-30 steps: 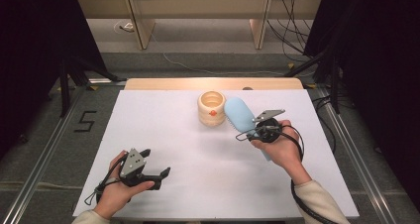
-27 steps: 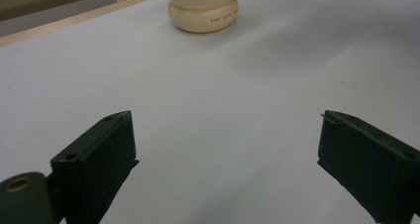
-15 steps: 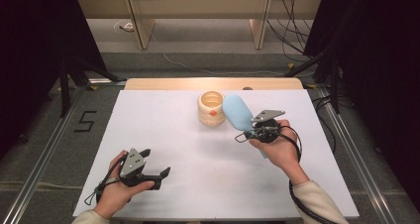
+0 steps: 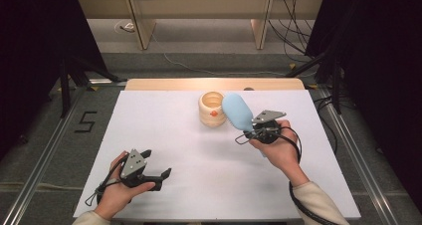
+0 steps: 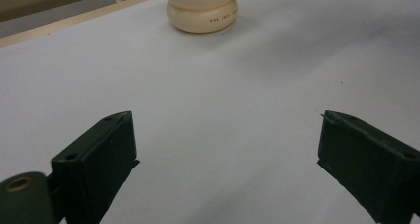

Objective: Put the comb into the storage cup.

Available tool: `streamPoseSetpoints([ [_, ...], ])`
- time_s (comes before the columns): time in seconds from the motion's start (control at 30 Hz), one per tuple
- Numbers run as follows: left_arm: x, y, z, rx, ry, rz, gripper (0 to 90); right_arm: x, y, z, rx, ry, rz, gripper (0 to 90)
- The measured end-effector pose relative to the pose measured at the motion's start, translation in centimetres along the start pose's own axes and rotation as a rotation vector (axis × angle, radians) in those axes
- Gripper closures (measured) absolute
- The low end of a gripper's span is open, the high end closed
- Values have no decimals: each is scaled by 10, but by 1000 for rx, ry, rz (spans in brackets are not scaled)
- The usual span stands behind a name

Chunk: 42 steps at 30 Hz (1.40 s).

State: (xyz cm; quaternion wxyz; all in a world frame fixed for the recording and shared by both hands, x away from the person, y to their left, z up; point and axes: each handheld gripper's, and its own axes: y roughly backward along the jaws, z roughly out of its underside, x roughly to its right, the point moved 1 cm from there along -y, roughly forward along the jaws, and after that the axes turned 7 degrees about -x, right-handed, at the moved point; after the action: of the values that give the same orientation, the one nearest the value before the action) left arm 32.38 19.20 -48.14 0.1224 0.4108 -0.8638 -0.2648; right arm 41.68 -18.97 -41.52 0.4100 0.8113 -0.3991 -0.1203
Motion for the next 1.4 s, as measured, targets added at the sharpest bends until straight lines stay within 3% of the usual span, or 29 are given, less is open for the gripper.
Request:
streamPoseSetpoints([
  [0.67, 0, 0, 0, -1, -2, 1, 79, -5, -2, -2, 71, -25, -13, 704],
  [1.4, 0, 0, 0, 2, 1, 4, 80, -12, -5, -4, 107, -39, -30, 704],
])
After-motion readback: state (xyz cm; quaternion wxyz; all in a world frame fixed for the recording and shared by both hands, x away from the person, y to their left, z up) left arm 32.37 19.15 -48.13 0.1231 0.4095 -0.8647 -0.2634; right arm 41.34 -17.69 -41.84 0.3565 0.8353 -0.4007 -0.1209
